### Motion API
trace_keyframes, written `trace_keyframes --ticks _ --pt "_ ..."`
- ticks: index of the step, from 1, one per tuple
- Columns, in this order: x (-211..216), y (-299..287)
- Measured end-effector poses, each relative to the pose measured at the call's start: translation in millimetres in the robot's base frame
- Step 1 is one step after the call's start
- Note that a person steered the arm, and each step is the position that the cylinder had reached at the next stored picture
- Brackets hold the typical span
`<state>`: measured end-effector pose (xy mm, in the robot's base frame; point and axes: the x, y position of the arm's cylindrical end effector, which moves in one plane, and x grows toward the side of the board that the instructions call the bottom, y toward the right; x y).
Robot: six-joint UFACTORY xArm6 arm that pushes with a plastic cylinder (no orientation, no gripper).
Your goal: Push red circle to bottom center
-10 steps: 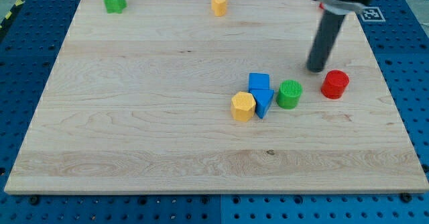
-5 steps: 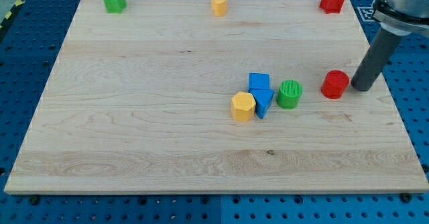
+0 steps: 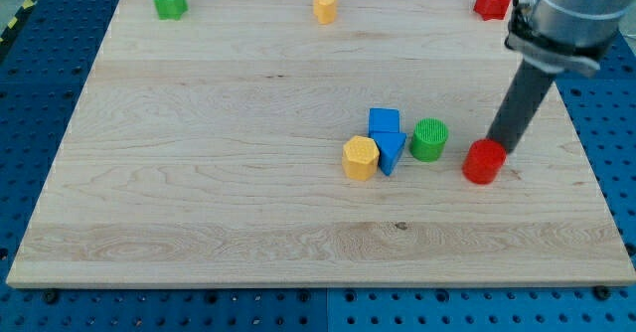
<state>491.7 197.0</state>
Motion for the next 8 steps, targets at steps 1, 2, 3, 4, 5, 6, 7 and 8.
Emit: trace_keyframes --ticks 1,2,3,4,5,6,7,8 --pt "19.2 0.0" --pt "27.2 0.0" --pt "27.2 -0.4" --pt "26.1 -9.7" --pt "26.1 -33.6" --pt "26.1 -59.1" --pt "26.1 -79.3" --pt "26.6 -101.1"
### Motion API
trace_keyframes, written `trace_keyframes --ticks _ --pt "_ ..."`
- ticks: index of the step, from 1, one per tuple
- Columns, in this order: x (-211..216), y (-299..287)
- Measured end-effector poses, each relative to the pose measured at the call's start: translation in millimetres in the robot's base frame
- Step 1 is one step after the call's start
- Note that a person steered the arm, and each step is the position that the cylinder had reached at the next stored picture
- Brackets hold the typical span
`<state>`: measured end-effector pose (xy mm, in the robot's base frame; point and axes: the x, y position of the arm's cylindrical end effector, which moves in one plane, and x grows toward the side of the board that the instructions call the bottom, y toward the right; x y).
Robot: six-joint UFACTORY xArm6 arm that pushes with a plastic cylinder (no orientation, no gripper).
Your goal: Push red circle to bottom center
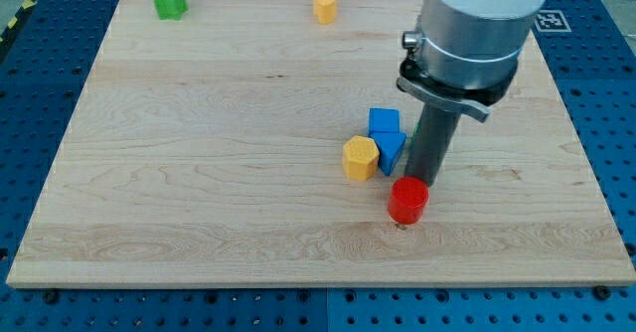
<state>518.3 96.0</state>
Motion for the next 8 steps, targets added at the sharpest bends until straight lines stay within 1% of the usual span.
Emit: trace_keyframes --ticks 1,3,4,5,7,8 --pt "-0.9 -9.2" --pt "18.0 -15.0" --pt "18.0 -5.4" --pt "25.1 17.6" --pt "51.5 17.9" --pt "61.0 9.0"
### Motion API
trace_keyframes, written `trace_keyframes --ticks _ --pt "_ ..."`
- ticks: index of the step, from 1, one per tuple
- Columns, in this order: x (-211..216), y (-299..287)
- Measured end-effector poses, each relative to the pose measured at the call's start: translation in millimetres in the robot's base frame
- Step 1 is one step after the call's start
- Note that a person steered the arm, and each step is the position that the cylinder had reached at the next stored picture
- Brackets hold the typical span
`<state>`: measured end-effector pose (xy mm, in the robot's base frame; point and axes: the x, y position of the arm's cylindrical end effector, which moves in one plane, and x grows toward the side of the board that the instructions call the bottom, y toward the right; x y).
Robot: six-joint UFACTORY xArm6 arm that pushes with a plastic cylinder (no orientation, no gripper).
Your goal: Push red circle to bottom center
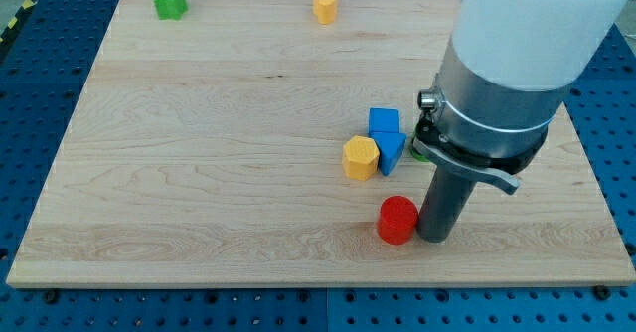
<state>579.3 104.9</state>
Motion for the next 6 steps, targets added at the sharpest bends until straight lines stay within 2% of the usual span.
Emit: trace_keyframes --ticks 2,4,6 --pt "-32.9 -2.3" --pt "-11.0 -15.0" --pt "-10.9 -24.1"
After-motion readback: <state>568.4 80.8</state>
